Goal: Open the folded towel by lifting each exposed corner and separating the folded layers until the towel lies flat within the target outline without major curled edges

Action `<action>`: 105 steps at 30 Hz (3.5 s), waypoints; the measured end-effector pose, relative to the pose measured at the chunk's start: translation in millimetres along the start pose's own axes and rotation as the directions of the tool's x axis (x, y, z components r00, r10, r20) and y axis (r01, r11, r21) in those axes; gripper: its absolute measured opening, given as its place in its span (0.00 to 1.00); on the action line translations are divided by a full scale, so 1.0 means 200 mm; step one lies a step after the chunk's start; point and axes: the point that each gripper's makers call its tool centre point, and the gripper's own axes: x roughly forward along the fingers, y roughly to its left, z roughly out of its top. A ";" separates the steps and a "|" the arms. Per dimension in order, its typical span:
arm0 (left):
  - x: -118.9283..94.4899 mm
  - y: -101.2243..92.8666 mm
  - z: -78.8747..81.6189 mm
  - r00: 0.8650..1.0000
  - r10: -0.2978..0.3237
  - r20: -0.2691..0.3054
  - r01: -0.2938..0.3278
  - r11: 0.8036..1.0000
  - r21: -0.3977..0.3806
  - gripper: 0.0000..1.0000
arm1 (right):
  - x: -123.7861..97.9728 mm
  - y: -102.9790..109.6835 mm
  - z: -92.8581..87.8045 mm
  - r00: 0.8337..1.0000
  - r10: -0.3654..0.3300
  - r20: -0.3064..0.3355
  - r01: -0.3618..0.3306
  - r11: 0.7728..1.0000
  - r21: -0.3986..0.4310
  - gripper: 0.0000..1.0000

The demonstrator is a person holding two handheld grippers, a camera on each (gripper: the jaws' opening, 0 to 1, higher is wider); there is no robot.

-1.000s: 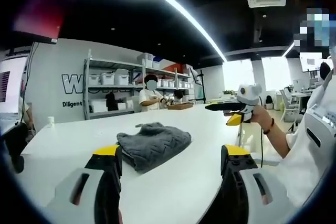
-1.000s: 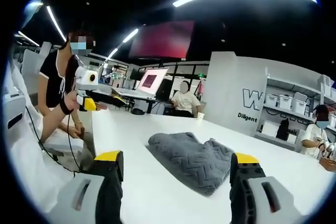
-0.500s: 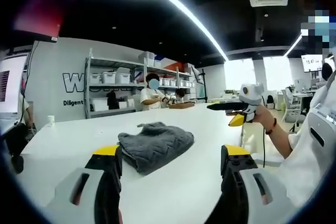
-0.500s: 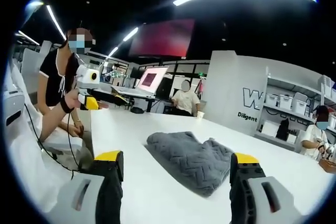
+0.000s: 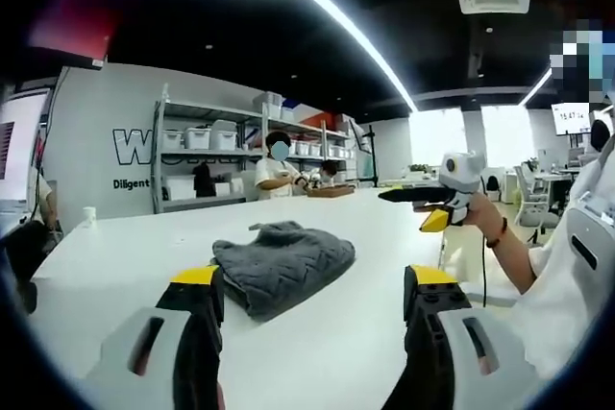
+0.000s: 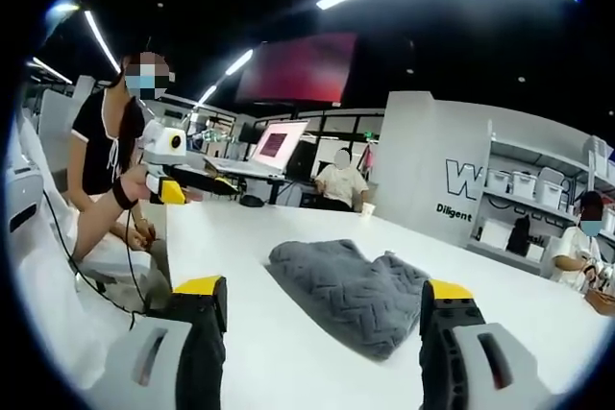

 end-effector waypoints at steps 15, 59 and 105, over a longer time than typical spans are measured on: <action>0.08 -0.01 -0.01 0.999 -0.032 -0.006 0.032 0.999 -0.011 0.74 | 0.02 -0.04 -0.03 1.000 0.006 0.001 -0.006 0.999 0.031 0.81; 0.22 0.02 0.00 0.999 -0.051 -0.014 0.050 0.998 -0.038 0.74 | 0.12 -0.11 -0.03 1.000 0.000 -0.018 0.000 1.000 0.026 0.79; 0.37 0.08 -0.08 0.993 -0.086 -0.081 0.080 0.994 -0.072 0.77 | 0.23 -0.17 -0.12 0.996 0.013 -0.093 -0.007 0.998 0.061 0.76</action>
